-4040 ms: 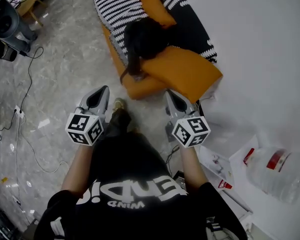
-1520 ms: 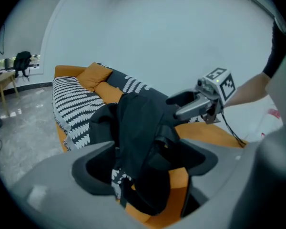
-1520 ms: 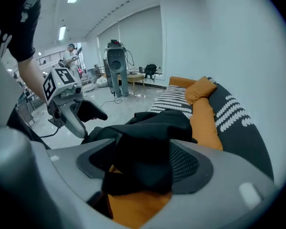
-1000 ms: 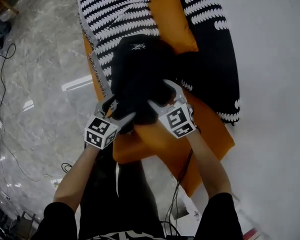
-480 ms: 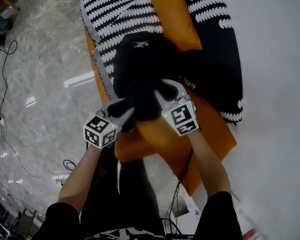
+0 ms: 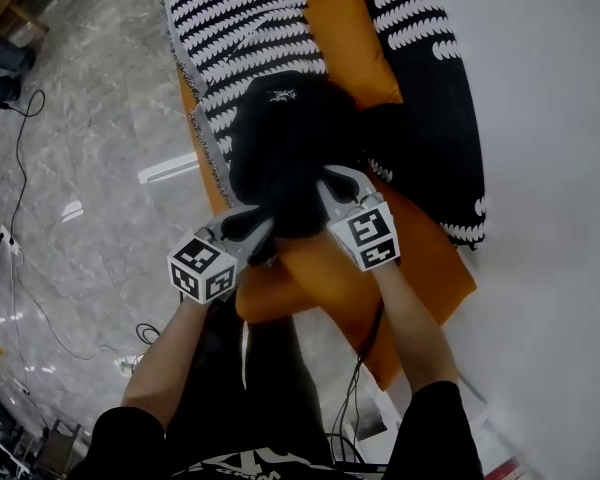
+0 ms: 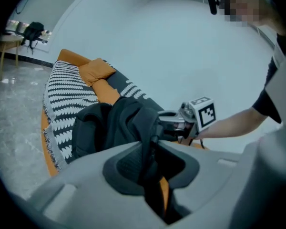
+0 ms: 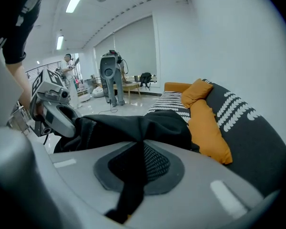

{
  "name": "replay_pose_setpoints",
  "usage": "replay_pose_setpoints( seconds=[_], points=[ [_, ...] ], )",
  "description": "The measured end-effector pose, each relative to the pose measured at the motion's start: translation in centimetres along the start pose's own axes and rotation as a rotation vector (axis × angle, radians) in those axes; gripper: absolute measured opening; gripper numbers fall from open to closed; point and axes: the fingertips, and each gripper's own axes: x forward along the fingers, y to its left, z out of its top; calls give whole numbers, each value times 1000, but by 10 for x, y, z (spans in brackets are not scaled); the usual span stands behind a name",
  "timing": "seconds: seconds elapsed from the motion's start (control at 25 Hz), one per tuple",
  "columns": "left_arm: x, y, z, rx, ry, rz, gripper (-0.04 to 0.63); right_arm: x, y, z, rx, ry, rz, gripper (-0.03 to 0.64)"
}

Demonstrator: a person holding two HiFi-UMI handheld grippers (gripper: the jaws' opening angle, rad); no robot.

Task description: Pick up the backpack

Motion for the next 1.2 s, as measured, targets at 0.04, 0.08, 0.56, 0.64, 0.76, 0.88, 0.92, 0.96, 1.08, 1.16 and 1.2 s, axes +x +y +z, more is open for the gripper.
replay_pose_setpoints(
  seconds=[0.04, 0.08, 0.56, 0.64, 0.76, 0.88, 0.92, 0.96, 1.08, 1.16, 1.2],
  points=[
    [-2, -6, 6, 7, -4, -2, 74, -6, -1, 3, 11, -7, -7, 18],
    [-3, -13, 14, 14, -11, -4, 72, -12, -3, 7, 22, -17, -14, 18],
    [-32, -111, 129, 234, -18, -39, 58, -95, -16, 75, 204, -208, -35, 14],
    [-42, -120, 143, 245, -20, -34, 58, -107, -9, 85, 210, -222, -32, 12],
    [-61, -133, 161, 261, -28, -28, 58, -124, 9, 95, 242, -231, -24, 12],
    [-79, -153, 170, 290, -24, -43, 57, -146, 28, 102, 292, -240, -23, 12],
    [-86, -161, 171, 294, -23, -50, 57, -153, 35, 105, 307, -248, -24, 12],
    [-93, -170, 172, 294, -25, -56, 57, -161, 41, 110, 322, -259, -24, 12],
    [-119, -196, 183, 258, -67, -51, 57, -184, 57, 132, 351, -302, -12, 12],
    [-141, -214, 192, 240, -108, -33, 57, -200, 72, 150, 354, -335, 7, 12],
    [-153, -222, 196, 243, -123, -24, 57, -208, 82, 159, 353, -349, 19, 12]
  ],
)
